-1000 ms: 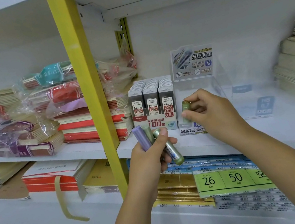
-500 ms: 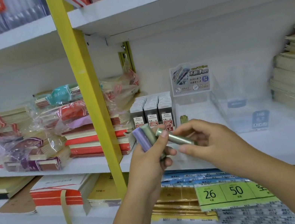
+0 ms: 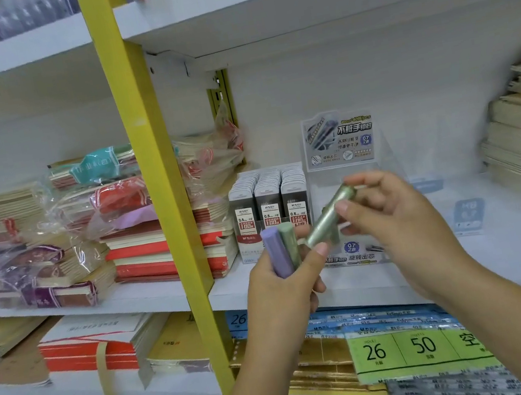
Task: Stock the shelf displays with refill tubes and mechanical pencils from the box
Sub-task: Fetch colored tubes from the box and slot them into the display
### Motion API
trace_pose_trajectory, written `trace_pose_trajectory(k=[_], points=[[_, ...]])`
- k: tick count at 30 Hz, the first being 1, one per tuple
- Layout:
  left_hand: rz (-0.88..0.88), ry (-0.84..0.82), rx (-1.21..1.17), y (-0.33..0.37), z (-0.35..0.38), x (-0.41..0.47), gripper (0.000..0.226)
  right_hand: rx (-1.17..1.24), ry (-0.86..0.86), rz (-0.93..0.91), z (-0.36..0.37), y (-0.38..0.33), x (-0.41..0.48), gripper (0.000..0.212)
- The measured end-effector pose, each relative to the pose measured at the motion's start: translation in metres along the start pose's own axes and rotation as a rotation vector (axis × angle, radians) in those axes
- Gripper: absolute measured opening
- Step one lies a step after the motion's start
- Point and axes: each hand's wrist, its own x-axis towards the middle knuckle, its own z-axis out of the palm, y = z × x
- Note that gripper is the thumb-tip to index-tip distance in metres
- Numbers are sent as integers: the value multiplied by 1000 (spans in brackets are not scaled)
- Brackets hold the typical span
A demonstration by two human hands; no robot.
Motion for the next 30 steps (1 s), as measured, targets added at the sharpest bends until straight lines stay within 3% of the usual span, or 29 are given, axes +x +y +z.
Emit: trace_pose_trajectory(k=[3, 5, 11, 16, 21, 26, 28, 30], points=[[3, -7, 77, 0, 3, -1, 26, -203, 64, -185, -14, -8, 12, 29], [2, -13, 86, 0, 3, 0, 24, -306, 31, -226, -23, -10, 18, 31], [-44, -35, 34, 2, -2, 2, 18, -526, -140, -82, -28, 15, 19, 32], [-70, -65, 29, 4, -4, 1, 37, -599, -169, -42, -29, 25, 15, 33], [-101, -94, 2, 3, -7, 1, 33, -550, -169, -18, -35, 28, 15, 33], [-119, -132, -13, 3, -10, 1, 40, -602, 69, -285, -27, 19, 7, 25], [-108, -157, 15, 3, -10, 2, 37, -640, 45, -371, -22, 11, 3, 20], [-98, -194, 52, 2, -10, 3, 36, -595, -78, -344, -15, 3, -1, 19]])
